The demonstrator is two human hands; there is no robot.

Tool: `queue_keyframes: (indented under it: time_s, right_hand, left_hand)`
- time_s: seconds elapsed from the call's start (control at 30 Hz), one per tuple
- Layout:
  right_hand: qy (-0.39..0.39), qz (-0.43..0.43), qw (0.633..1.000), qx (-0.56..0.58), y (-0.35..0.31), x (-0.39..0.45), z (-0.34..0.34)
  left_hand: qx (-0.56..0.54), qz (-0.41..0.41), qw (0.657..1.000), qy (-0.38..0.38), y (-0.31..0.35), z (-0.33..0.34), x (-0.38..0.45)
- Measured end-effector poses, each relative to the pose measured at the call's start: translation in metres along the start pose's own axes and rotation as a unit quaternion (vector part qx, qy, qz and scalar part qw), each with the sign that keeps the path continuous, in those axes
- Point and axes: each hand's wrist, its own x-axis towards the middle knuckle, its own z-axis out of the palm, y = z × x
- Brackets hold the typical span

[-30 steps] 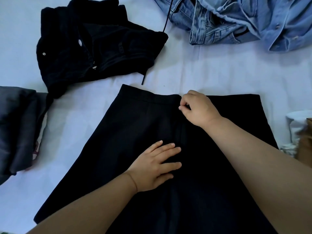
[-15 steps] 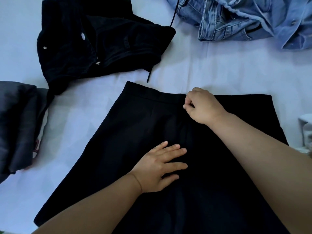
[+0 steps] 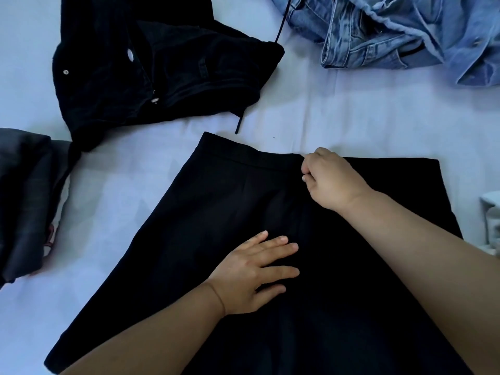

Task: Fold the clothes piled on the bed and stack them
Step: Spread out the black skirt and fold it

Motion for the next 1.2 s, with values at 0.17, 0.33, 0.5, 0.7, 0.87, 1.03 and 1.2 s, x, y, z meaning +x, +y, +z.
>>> queue_keyframes:
  time_s: [0.17, 0.33, 0.5, 0.7, 0.87, 1.03, 1.2]
  right_hand:
    - [0.119, -0.030, 0.990, -0.071, -0.005, -0.010, 0.012]
    - [0.141, -0.037, 0.980, -0.134, -0.003, -0.013, 0.014]
    - [0.133, -0.044, 0.986, -0.092, 0.003, -0.014, 0.011]
    - [0.156, -0.084, 0.984, -0.030, 0.017, -0.007, 0.016]
    - [0.102, -0.052, 0.990, 0.085, 0.031, -0.008, 0.012]
    - [0.197, -0.123, 0.973, 0.014, 0.029, -0.008, 0.013]
    - [0.212, -0.155, 0.965, 0.006, 0.030, -0.008, 0.013]
  left_hand:
    - [-0.001, -0.002, 1.000, -0.004, 0.000, 0.001, 0.000]
    - [-0.006, 0.000, 1.000, 0.003, -0.001, 0.003, -0.001]
    - [-0.002, 0.003, 1.000, 0.003, -0.002, 0.003, 0.000]
    - [-0.001, -0.002, 1.000, -0.010, -0.002, 0.003, 0.000]
    - [-0.003, -0.003, 1.000, -0.009, -0.002, 0.002, -0.001]
    - [0.002, -0.002, 1.000, -0.008, -0.002, 0.003, -0.001]
    - [0.007, -0.002, 1.000, -0.010, -0.002, 0.003, -0.001]
